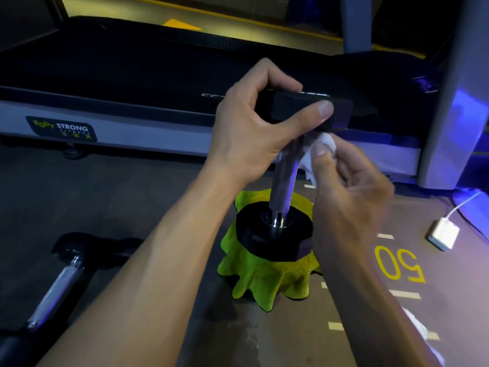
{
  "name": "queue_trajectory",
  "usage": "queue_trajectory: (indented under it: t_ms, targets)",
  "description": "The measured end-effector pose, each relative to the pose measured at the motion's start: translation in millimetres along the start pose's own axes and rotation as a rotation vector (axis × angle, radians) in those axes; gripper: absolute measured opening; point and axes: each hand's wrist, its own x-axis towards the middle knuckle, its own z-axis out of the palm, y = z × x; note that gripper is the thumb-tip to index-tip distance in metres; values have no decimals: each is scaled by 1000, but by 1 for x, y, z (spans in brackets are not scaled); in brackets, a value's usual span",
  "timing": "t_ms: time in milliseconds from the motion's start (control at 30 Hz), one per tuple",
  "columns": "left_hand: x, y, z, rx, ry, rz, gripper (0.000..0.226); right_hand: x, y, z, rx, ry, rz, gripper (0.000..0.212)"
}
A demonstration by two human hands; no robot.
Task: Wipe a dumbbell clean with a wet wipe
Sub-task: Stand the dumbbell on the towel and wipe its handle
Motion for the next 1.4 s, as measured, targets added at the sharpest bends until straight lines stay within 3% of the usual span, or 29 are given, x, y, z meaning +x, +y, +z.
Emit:
queue_trajectory:
  t_ms: [167,367,467,567,633,700,833,900,967,1100,1267,1400]
  targets:
    - [-5,7,14,112,67,17,41,4,17,3,-292,-70,-284,21]
    - [0,5,15,143,78,-10,39,1,26,-18,-719,-362,-381,10]
    - [0,3,14,127,91,-20,39,-12,31,-35,-894,-667,-423,14]
    - [-1,4,13,119,84,-12,38,3,24,-27,-935,-641,-295,15]
    - [-1,4,11,127,83,-15,37,9,9,-13,-956,-520,-346,11]
    - [1,3,10,137,90,-19,37,8,2,-7,-968,-507,-400,11]
    - [2,1,8,105,89,-18,37,-15,6,-18,-1183,-745,-322,15]
    - [0,2,10,109,84,-7,38,-22,-5,-9,-1245,-775,-319,5]
    - [-2,5,12,114,73,4,40,-26,-18,8,-1339,-750,-423,9]
    - [-5,7,14,120,60,26,40,-28,-16,18,-1495,-893,-341,33]
    - [-7,7,15,119,77,22,40,-26,-31,-2,-1409,-923,-227,20]
    - [-8,7,15,113,81,6,38,-1,-25,-39,-1303,-815,-68,15]
